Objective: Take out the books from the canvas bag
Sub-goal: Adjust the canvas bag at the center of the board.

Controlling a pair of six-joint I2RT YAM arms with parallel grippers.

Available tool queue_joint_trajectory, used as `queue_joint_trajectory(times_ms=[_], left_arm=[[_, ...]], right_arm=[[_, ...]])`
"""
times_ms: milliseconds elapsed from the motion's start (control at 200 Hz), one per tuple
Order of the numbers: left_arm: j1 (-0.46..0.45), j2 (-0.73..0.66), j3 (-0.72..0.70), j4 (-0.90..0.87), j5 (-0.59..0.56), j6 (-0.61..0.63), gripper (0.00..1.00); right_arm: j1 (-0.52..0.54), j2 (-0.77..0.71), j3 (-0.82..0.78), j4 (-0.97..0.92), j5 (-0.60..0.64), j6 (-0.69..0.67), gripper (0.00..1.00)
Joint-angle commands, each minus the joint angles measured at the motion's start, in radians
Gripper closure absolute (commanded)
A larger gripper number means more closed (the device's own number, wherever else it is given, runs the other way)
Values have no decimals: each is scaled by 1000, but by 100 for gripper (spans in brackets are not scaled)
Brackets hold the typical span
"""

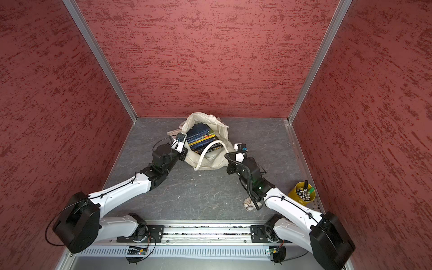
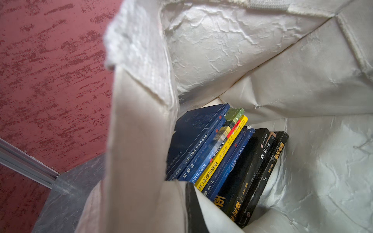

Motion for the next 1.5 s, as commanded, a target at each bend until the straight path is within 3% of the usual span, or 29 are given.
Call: queue_joint_trajectory(times_ms=[0, 110, 291, 326, 361, 471, 526, 706, 867, 967, 1192, 1252, 1363, 1498], left_arm=[[27, -44, 53, 23, -7, -99, 100], [41, -51, 69, -3, 29, -170, 100], [71, -43, 137, -110, 55, -287, 100], [73, -40, 149, -130, 55, -305, 100], [76, -36, 158, -146, 56, -319, 100], [78, -25, 187, -194, 64, -357, 100], [80, -23, 199, -210, 63, -375, 100], [93, -21, 241, -266, 69, -423, 100], [107, -3, 289, -335, 82, -478, 100], [108, 9, 322, -375, 99, -493, 100], [112, -7, 326, -391, 102, -503, 100], [113, -8, 319, -385, 100, -503, 100], [119, -7, 308, -377, 104, -505, 100], [122, -19, 277, -332, 129, -492, 100]], right_arm=[[81, -101, -123, 135, 110, 45, 100], [144, -121, -212, 186, 172, 47, 98], [244, -15, -262, 270, 296, 46, 100], [264, -1, -269, 292, 326, 38, 94], [289, 5, -275, 314, 351, 24, 100], [350, -8, -310, 393, 396, -19, 100], [377, -17, -335, 440, 407, -28, 93], [472, 29, -330, 414, 517, -21, 91], [593, 141, -304, 447, 652, -28, 90], [653, 212, -306, 486, 721, -10, 81], [732, 353, -333, 667, 785, -33, 76], [741, 368, -336, 694, 779, -39, 67], [761, 339, -326, 637, 730, -35, 28], [761, 224, -355, 535, 718, 67, 12]])
